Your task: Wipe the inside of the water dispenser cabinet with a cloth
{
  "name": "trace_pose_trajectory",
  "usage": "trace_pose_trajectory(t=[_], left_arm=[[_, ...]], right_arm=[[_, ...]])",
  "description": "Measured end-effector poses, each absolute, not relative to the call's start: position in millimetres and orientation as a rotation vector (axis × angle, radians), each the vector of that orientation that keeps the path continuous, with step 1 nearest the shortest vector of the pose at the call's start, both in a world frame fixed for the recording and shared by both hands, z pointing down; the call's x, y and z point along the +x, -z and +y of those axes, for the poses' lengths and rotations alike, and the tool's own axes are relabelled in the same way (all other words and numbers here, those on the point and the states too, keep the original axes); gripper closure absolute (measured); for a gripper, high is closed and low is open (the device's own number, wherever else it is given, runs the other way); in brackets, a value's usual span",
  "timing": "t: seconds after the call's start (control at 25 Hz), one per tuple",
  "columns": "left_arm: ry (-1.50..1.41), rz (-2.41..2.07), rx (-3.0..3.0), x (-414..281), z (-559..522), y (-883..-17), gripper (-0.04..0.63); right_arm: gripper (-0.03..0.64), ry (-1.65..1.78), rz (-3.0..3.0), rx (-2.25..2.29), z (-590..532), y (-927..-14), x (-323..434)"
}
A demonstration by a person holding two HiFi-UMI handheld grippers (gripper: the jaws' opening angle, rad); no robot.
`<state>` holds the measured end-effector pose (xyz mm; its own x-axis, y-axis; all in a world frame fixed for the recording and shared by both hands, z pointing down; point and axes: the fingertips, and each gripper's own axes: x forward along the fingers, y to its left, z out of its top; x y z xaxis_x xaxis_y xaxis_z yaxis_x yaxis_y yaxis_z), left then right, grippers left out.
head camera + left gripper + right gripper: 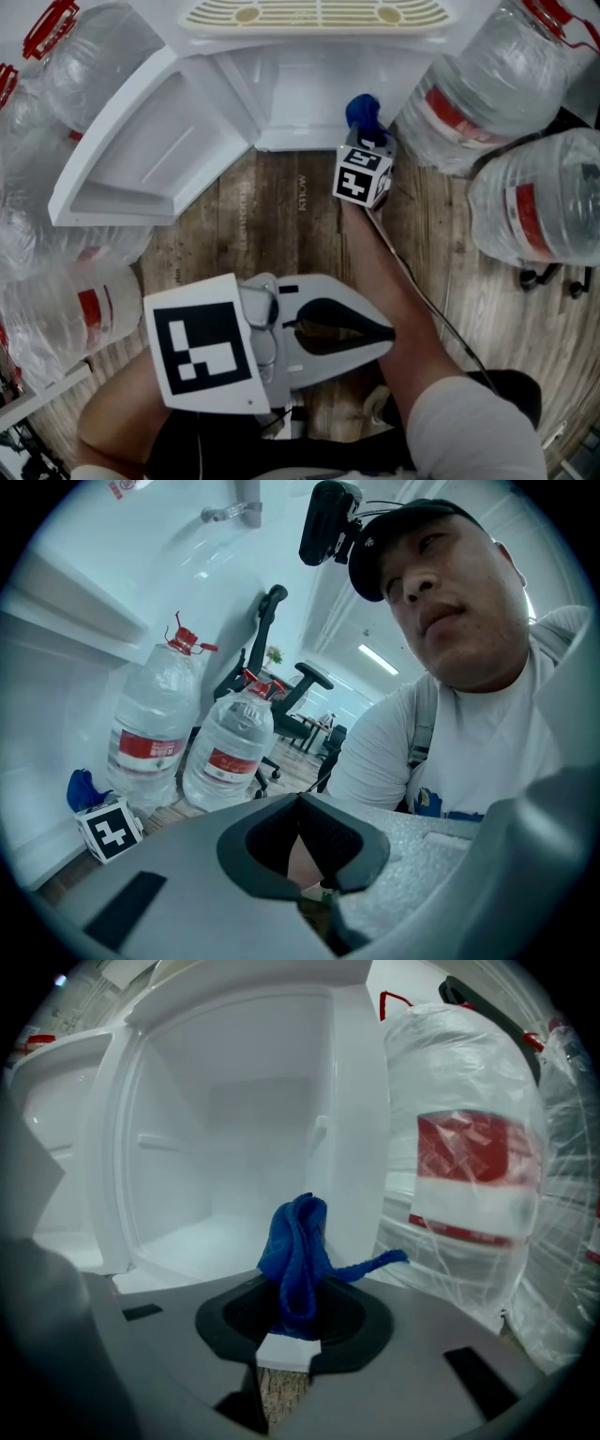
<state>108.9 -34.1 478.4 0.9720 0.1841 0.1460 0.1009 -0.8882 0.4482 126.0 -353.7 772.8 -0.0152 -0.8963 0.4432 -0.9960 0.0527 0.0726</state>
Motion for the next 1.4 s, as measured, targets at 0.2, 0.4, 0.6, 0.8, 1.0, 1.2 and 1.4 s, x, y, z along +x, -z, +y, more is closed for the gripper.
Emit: trace_pose_trajectory(t=[0.2,0.4,0.6,0.8,1.0,1.2,1.4], left_arm=[[-0.261,0.214,2.676,109,-32,-478,0.597],[-0.258,0.204,2.670,110,-33,-479,0.597],[-0.258,0.198,2.689,107,-37,-475,0.597],[-0.236,0.163,2.701,100,-47,-469,0.597],[-0.200,0.134,2.704,96,-55,-461,0.597],[-0.118,0.062,2.655,90,-66,-448,0.597],[-0.113,-0.023,2.677,84,-74,-443,0.597]], right_arm=[[0.526,-0.359,-1.985,1.871,-350,-775,127],[0.526,-0.342,-2.002,1.834,-344,-778,131],[0.528,-0.336,-2.025,1.798,-340,-778,133],[0.528,-0.367,-2.061,1.741,-333,-777,136],[0.529,-0.343,-2.077,1.650,-329,-775,139],[0.529,-0.340,-2.060,1.569,-316,-772,145],[0.531,-0.366,-2.091,1.465,-298,-743,129]])
